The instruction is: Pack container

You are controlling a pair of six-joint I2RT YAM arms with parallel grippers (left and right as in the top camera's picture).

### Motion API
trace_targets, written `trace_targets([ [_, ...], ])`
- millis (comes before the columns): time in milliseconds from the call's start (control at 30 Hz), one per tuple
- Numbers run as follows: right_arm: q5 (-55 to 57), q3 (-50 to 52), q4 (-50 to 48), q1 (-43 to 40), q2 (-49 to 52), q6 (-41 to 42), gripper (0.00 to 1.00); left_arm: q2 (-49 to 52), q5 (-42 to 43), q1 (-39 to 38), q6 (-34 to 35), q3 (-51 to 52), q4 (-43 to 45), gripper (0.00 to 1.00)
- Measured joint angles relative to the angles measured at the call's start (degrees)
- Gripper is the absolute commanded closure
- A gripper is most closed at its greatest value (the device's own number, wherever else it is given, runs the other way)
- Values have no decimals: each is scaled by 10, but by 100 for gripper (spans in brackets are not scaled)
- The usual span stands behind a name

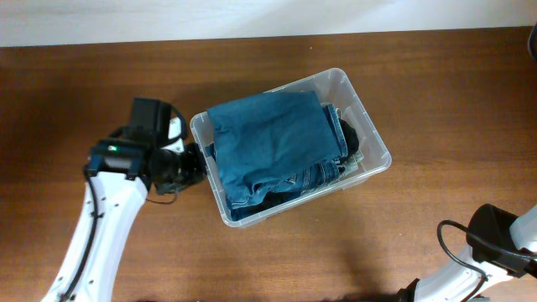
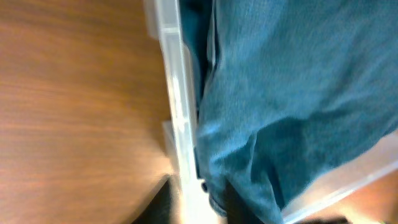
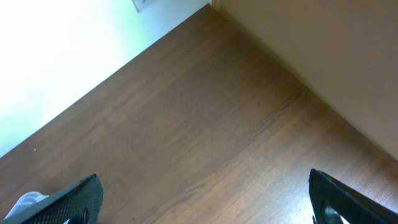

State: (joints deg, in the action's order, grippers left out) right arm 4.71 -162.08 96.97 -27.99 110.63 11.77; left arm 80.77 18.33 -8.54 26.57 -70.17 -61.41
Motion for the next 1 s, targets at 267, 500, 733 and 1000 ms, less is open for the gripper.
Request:
trace_targets([
  [267,0,0,0,0,0,0,2,23,51,0,4,62,70,44],
  [500,0,0,0,0,0,1,2,59,35,0,7,64,75,88],
  [733,0,0,0,0,0,0,2,61,37,0,18,64,90,91],
  [1000,0,0,0,0,0,0,2,61,6,-1,15,69,144,91],
])
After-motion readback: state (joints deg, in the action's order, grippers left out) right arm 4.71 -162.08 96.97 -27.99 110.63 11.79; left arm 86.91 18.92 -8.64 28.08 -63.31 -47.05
